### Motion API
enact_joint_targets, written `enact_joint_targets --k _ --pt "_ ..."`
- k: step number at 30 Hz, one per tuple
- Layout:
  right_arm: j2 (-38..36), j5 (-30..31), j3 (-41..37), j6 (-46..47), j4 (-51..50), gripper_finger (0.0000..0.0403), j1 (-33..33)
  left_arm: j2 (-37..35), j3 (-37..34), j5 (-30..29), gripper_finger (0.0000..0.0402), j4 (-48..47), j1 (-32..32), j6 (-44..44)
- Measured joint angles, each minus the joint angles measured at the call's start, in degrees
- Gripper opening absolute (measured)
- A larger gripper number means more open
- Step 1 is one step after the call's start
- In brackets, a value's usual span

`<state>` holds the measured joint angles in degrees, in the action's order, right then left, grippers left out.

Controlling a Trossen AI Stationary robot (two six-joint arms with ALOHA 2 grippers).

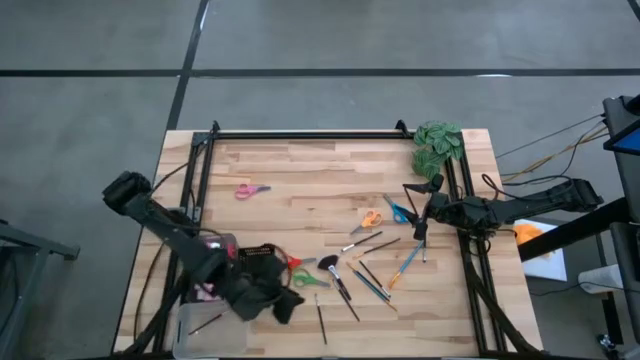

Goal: Pick & Place Paint Supplies
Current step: Put the silver paint brush into the transparent bin

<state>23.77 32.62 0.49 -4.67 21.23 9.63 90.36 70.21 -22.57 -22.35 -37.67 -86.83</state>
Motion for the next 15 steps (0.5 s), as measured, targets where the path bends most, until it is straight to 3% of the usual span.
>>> enact_joint_targets --k 8,15 --pt "0.0 0.02 0.02 0.11 0.0 0.0329 -0.02 5.08 0.03 0.3 0.0123 5.03 5.13 -15.38" --pt "0.0 0.02 0.0 0.03 0.0 0.0329 -0.02 6.5 -0.07 11.0 0.0123 1.83 9.04 -30.53"
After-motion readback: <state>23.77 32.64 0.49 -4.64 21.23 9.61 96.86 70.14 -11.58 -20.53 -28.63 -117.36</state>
